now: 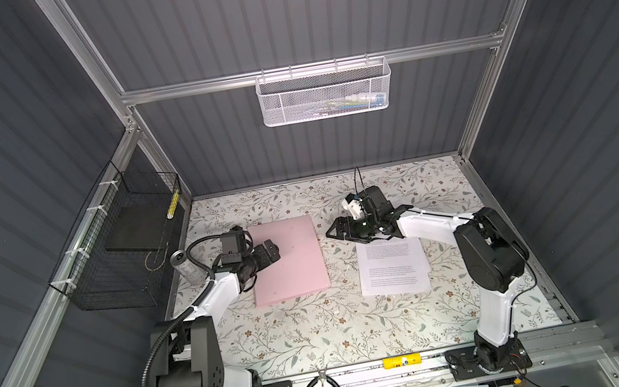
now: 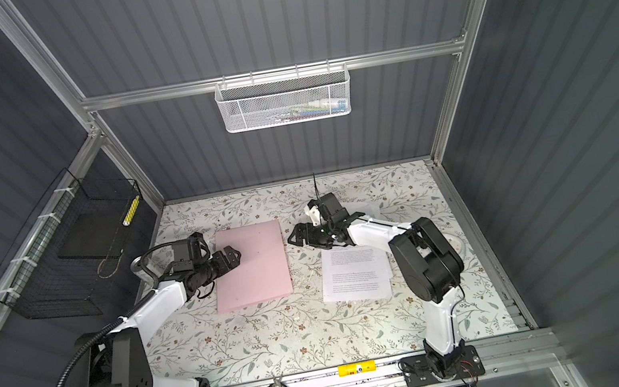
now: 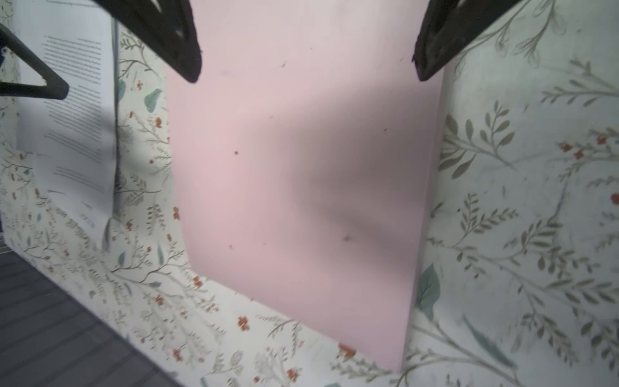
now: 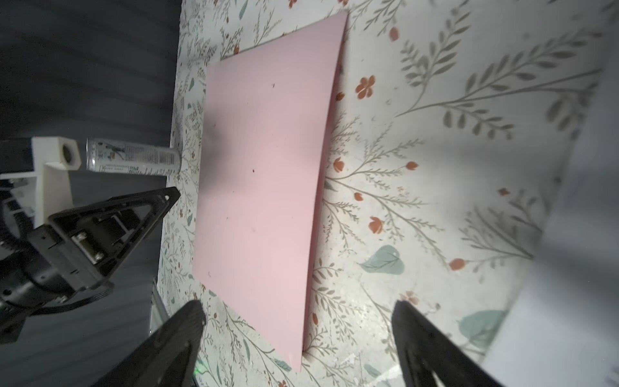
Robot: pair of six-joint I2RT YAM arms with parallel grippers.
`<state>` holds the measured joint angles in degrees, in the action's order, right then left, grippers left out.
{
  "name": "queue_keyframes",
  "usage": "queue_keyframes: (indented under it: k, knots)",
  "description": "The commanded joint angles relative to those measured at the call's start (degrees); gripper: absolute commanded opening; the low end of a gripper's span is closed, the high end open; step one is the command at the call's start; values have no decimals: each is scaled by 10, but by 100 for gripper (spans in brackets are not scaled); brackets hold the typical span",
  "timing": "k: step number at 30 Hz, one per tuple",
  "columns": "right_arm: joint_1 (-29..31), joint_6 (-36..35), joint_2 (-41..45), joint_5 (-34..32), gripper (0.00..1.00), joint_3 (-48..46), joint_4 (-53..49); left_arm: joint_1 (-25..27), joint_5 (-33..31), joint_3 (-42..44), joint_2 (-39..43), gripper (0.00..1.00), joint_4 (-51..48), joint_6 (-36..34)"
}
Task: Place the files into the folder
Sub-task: 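Move the right gripper over the pink folder while the left gripper approaches, then grasp the pink folder's far edge with the right gripper and lift it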
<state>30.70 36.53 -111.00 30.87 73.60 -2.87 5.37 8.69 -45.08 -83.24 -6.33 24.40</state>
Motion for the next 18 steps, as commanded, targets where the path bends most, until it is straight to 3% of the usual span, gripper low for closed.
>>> queue_keyframes:
  k: [1,3,9,14,18]
  knots:
    - [11,20,-30,49,82,28,-2,-9,28,17,-5,99,-11,14]
    - [15,24,-52,58,78,44,-10,-14,34,21,-14,100,-7,18]
    - [21,31,-111,79,50,91,-20,-24,52,31,-29,99,17,32]
    - [23,39,-142,86,51,113,-23,-25,48,27,-28,99,7,21]
    - [25,44,-160,93,51,127,-29,-26,10,19,0,100,-17,9]
